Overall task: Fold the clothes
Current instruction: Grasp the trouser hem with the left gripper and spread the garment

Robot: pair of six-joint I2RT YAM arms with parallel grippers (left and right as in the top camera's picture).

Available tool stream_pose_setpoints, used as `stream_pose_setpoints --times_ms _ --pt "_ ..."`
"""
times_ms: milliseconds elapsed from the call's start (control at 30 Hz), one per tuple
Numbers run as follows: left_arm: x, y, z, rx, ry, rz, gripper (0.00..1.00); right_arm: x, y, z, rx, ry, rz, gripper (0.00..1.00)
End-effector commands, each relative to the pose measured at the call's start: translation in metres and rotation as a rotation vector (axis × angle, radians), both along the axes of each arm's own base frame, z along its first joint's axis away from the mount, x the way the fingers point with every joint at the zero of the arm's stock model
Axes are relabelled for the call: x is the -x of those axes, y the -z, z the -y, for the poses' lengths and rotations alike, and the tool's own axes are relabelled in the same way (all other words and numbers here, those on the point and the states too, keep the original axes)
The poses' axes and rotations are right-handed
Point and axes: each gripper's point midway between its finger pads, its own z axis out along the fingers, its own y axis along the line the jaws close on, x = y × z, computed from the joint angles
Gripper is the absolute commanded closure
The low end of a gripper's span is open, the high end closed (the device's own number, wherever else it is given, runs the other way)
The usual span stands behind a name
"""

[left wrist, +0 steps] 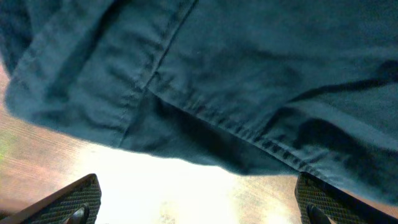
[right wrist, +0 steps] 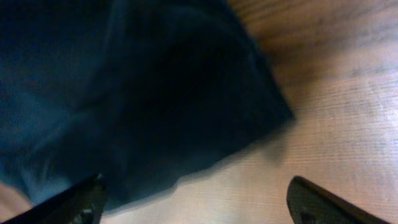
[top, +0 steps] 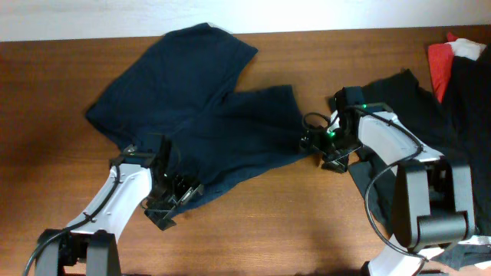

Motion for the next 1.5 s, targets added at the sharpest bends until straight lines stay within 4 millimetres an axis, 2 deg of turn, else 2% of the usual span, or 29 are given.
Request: stream_pose_setpoints --times_ms 0,67,100,133,233,267,300,333,400,433,467,533,567,600,733,767,800,867,967,1000,1100,1133,1167,1200,1233,1300,1367,1433,1467 --pt "0.004 0.001 -0.002 -0.028 -0.019 -0.007 0.01 -0.012 0.014 0.011 0.051 0.029 0.076 0.22" --pt "0.004 0.001 -0.003 -0.03 -0.019 -0.007 0.01 -0.029 0.012 0.012 0.064 0.033 0.148 0.79" --pt "0.004 0.001 -0.003 -0.03 -0.019 -0.007 0.01 -0.028 0.015 0.022 0.117 0.042 0.141 0.96" --pt "0.004 0.001 -0.003 -0.03 -0.019 -0.007 0.01 -0.023 0.019 0.035 0.167 0.061 0.112 0.96" --pt "-0.003 0.003 -0.005 -0.043 -0.019 0.022 0.01 0.01 0.013 0.105 0.348 0.163 -0.049 0.96" --pt "-0.017 0.006 -0.004 -0.045 -0.018 0.084 0.01 0.021 0.0 0.117 0.354 0.122 -0.051 0.96" --pt "-0.025 0.008 -0.003 -0.039 -0.019 0.124 0.01 0.03 -0.009 0.118 0.357 0.102 -0.061 0.96" --pt "-0.025 0.007 0.005 0.011 -0.014 0.125 0.01 0.041 -0.02 0.116 0.356 0.08 -0.073 0.96" --pt "-0.004 -0.005 0.034 0.204 0.026 0.048 0.01 0.041 -0.021 0.116 0.355 0.054 -0.063 0.96" --pt "0.002 -0.008 0.037 0.226 0.022 0.018 0.01 0.041 -0.021 0.116 0.353 0.055 -0.063 0.96" --pt "0.013 -0.009 0.037 0.226 0.017 -0.032 0.01 0.041 -0.021 0.116 0.353 0.054 -0.063 0.96" --pt "0.006 0.002 0.016 0.091 0.027 0.005 0.05 0.043 -0.021 0.116 0.352 0.052 -0.072 0.96" --pt "0.001 0.007 0.006 0.024 0.026 0.028 0.19 0.045 -0.021 0.115 0.351 0.051 -0.079 0.96" --pt "-0.005 0.012 -0.001 -0.029 0.036 0.064 0.24 0.047 -0.021 0.115 0.351 0.05 -0.087 0.96" --pt "-0.014 0.035 0.008 -0.051 0.099 0.185 0.24 0.049 -0.021 0.115 0.35 0.048 -0.096 0.96" --pt "-0.017 0.041 0.011 -0.052 0.113 0.223 0.27 0.049 -0.021 0.115 0.35 0.048 -0.097 0.96" --pt "-0.019 0.042 0.008 -0.072 0.113 0.233 0.55 0.05 -0.021 0.115 0.349 0.047 -0.101 0.96" --pt "-0.037 0.041 0.002 -0.12 0.104 0.308 0.98 0.051 -0.021 0.113 0.341 0.047 -0.104 0.96" --pt "-0.084 0.023 -0.031 -0.217 0.053 0.457 0.99 0.047 -0.023 0.094 0.271 0.029 -0.084 0.96" --pt "-0.102 0.01 -0.051 -0.235 0.015 0.497 0.99 0.044 -0.023 0.079 0.252 0.011 -0.073 0.96" --pt "-0.128 -0.013 -0.09 -0.277 -0.035 0.564 0.99 0.042 -0.023 0.042 0.254 -0.022 -0.057 0.96" --pt "-0.136 -0.022 -0.102 -0.299 -0.016 0.594 0.99 0.039 -0.023 0.025 0.254 -0.06 -0.031 0.96" --pt "-0.14 -0.027 -0.104 -0.292 0.01 0.604 0.9 0.038 -0.023 0.017 0.257 -0.084 -0.014 0.96" --pt "-0.136 -0.027 -0.097 -0.255 0.032 0.589 0.52 0.037 -0.023 0.014 0.26 -0.094 -0.005 0.96" --pt "-0.116 -0.019 -0.082 -0.174 0.076 0.515 0.01 0.037 -0.022 0.017 0.275 -0.094 -0.002 0.96" --pt "-0.072 -0.007 -0.076 -0.135 0.087 0.328 0.01 0.035 -0.021 0.024 0.315 -0.101 0.004 0.96" --pt "-0.039 -0.003 -0.07 -0.097 0.091 0.195 0.01 0.036 -0.021 0.027 0.329 -0.117 0.008 0.96" --pt "-0.007 -0.008 -0.051 0.005 -0.019 0.037 0.01 0.036 -0.021 0.027 0.329 -0.117 0.009 0.96" --pt "0.004 -0.008 -0.05 0.003 -0.085 -0.025 0.01 0.035 -0.021 0.027 0.329 -0.116 0.011 0.95"
